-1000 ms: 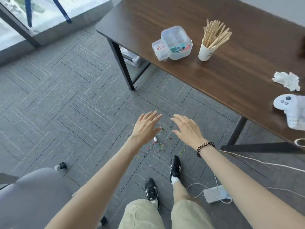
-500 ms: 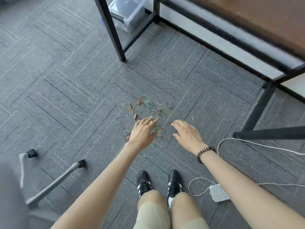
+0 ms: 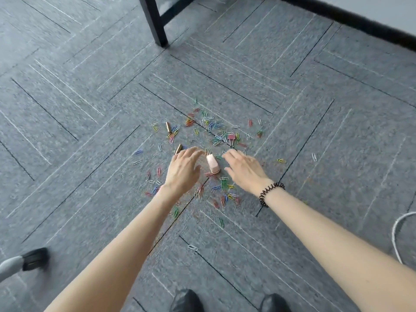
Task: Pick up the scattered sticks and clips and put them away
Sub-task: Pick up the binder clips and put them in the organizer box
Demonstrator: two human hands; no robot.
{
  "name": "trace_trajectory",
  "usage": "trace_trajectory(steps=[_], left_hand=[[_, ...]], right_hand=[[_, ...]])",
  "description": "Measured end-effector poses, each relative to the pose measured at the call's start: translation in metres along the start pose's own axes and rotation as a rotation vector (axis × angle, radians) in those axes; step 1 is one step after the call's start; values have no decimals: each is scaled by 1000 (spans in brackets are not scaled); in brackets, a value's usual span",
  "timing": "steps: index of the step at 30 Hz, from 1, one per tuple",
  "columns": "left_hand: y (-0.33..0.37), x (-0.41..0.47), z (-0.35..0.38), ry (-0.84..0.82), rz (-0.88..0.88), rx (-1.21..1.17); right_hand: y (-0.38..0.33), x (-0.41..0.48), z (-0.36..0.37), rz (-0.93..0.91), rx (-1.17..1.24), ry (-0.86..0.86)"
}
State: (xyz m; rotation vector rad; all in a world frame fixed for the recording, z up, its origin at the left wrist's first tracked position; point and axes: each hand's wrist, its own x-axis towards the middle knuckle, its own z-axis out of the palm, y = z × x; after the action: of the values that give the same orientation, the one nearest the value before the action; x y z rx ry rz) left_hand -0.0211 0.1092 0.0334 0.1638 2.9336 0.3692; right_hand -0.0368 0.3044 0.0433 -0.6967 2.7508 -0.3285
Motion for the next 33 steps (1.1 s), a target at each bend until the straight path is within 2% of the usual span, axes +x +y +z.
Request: trace_trajectory(steps=[4, 7, 10, 14, 18, 24, 30, 33], left_hand=[[-25, 21, 30, 159, -89, 9], [-34, 35, 40, 277, -301, -26], [-39, 45, 45, 230, -449, -99], [-47, 49, 46, 185, -424, -110], [-56, 62, 36, 276, -334, -199], [-80, 111, 21, 379, -453, -375], [-102, 137, 23, 272, -576, -106], [-103, 140, 27, 250, -607, -59]], right_hand=[[-6, 39, 31, -25, -22, 94], [-12, 57, 42, -37, -86, 41], [-15, 64, 49, -69, -126, -4], [-12, 67, 50, -67, -26, 24], [-5, 74, 46, -58, 54, 95], [5, 93, 44, -35, 117, 164], [9, 98, 49, -53, 142, 171], [13, 101, 50, -43, 159, 180]])
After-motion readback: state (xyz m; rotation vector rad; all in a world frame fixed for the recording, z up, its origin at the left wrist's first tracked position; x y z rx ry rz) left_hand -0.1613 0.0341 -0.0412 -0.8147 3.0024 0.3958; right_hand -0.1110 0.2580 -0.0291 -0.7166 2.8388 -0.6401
